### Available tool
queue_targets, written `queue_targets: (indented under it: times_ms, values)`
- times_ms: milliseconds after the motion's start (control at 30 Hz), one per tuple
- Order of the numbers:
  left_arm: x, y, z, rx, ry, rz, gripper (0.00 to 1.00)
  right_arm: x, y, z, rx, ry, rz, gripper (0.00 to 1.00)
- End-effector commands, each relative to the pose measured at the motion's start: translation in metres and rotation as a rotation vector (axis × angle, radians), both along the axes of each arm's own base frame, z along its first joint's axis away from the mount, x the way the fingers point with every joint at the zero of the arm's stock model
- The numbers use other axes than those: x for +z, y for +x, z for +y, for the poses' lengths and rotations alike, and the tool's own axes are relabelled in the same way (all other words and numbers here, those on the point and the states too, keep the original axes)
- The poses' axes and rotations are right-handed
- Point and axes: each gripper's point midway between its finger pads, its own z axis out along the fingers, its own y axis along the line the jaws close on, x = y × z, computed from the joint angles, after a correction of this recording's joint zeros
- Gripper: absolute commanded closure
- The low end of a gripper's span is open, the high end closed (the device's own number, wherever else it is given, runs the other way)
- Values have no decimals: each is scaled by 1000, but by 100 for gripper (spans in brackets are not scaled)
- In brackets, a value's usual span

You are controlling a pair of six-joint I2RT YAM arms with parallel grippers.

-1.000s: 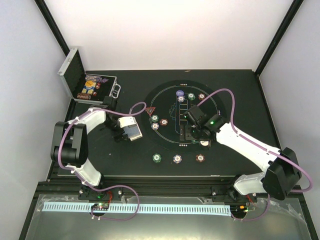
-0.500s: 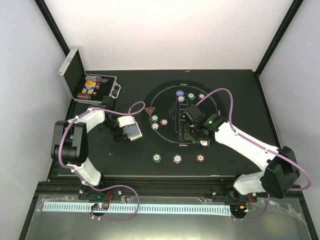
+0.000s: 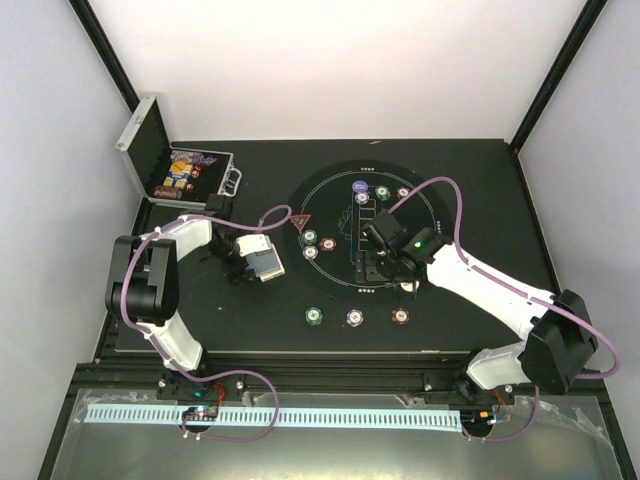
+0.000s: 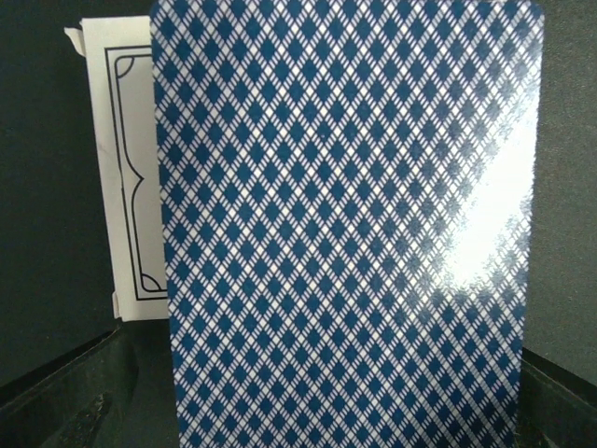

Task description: Distribute texas hold em gaming equipment

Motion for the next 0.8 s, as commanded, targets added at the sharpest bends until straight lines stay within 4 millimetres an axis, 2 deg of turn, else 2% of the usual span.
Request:
queue_targets:
  times_ms: [0, 200, 500, 767]
  values:
    - [-2, 3, -4, -22, -19, 5, 1, 3, 2, 6, -2, 18, -8, 11]
    - [-10, 2, -2, -25, -4, 16, 1, 3, 1, 6, -2, 19, -10, 11]
    - [-8, 6, -4, -23, -13, 0, 10, 1, 1, 6, -2, 22, -5, 13]
    - [-6, 4, -6, -29, -17, 1, 13, -2, -1, 8, 0, 28, 1, 15]
